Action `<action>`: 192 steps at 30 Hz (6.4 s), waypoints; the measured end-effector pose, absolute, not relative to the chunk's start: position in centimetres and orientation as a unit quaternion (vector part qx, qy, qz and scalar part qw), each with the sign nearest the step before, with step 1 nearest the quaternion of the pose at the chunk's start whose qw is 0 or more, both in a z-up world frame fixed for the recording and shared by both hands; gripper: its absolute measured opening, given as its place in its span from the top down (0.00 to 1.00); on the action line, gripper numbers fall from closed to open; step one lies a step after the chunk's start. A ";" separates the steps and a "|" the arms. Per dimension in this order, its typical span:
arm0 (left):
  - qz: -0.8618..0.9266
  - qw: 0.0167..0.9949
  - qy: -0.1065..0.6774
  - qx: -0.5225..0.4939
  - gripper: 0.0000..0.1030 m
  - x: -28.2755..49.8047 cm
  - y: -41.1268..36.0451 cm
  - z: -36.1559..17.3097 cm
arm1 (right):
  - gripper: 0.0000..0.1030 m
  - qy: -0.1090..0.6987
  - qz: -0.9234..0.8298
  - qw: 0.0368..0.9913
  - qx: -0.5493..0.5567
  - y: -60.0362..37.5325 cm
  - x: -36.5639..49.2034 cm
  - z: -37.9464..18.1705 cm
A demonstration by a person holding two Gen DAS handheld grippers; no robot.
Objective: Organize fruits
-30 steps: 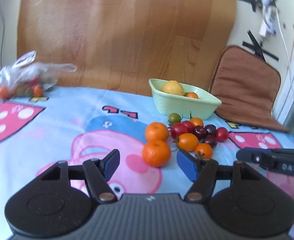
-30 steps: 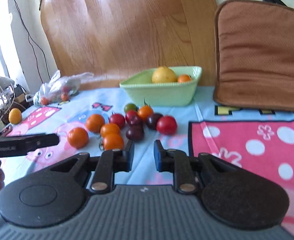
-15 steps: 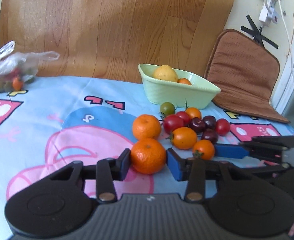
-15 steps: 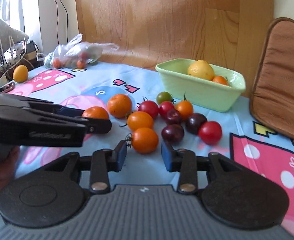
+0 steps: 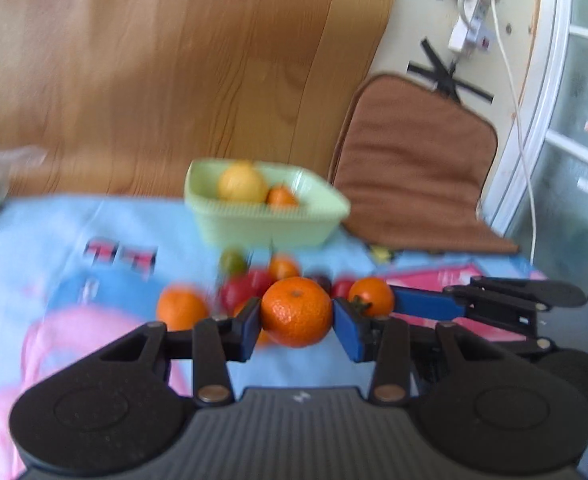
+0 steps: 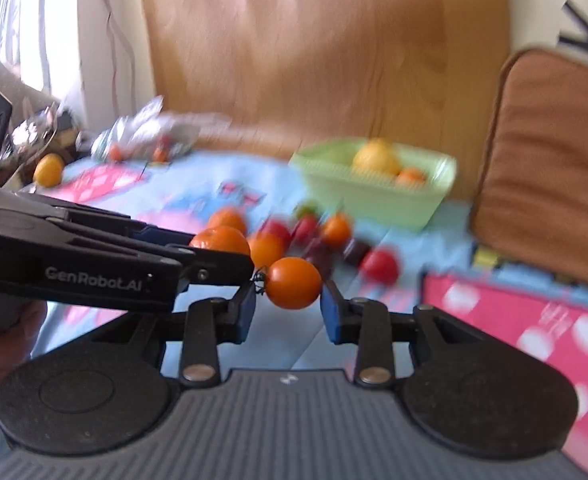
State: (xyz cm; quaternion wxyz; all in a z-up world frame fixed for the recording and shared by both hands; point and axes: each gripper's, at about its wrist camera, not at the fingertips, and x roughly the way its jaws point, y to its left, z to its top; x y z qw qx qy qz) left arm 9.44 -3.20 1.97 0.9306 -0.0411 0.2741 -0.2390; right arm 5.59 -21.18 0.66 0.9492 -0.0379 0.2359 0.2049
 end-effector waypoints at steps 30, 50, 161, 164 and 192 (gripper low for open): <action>-0.193 0.936 0.288 -0.062 0.41 19.9 -0.1 4.4 | 0.60 0.215 0.178 0.960 -0.017 -25.5 15.6 1.7; -0.228 0.918 0.302 0.123 0.62 10.2 -9.1 -1.5 | 0.65 0.401 0.310 0.846 -0.164 -21.3 17.8 0.0; -0.183 0.944 0.260 -0.091 0.58 1.7 4.5 -2.6 | 0.69 0.298 0.167 0.938 0.060 -23.0 1.9 -1.3; -0.183 0.945 0.261 -0.076 0.58 1.6 4.0 -2.5 | 0.69 0.298 0.144 0.941 0.071 -24.2 3.7 -0.8; -0.231 0.923 0.307 -0.014 0.69 1.9 -1.3 -2.7 | 0.75 0.303 0.220 0.927 0.021 -23.3 3.0 -1.3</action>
